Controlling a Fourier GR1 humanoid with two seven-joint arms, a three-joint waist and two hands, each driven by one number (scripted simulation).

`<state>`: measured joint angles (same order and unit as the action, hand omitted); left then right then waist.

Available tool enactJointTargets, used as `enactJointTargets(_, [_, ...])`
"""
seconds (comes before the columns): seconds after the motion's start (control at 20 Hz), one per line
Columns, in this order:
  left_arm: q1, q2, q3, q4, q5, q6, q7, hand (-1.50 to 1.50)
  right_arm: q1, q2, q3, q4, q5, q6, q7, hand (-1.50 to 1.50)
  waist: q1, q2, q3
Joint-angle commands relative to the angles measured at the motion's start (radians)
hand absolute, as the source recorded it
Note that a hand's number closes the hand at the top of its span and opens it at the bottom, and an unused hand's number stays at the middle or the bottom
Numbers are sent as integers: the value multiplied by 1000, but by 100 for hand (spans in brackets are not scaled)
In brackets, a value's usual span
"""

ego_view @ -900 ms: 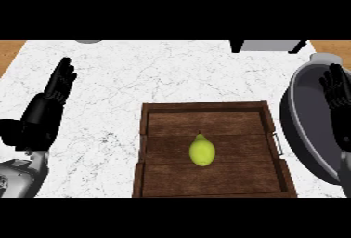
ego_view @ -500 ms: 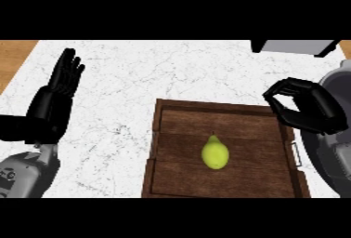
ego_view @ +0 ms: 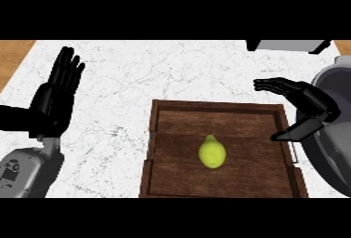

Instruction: Pick the pear from the tray and place it in the pot

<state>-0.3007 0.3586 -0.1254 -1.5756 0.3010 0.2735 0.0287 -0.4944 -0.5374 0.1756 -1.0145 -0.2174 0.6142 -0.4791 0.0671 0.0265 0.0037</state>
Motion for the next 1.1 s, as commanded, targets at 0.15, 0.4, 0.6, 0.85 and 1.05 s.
enactJointTargets(0.15, [-5, -31, -6, 25, -11, 2, -9, 0, -179, -61, 119, 162, 222, 121, -161, -150, -11, -9, -1])
enactJointTargets(0.4, [-13, -23, 25, 51, -10, -2, -14, 0, -271, -73, 233, 152, 322, 163, -157, -150, -26, -14, -2])
enactJointTargets(0.6, [19, -37, 25, 63, -24, -15, -49, 0, -360, -19, 252, 172, 325, 182, -81, -150, -38, -20, -4])
enactJointTargets(0.85, [21, 5, 81, 51, 11, -58, -12, 0, -425, 26, 288, 243, 363, 204, -34, -150, -36, -20, -4])
enactJointTargets(1.05, [5, -25, 72, 57, -15, -50, -15, 0, -346, 95, 339, 195, 408, 172, 34, -150, -56, -25, -4])
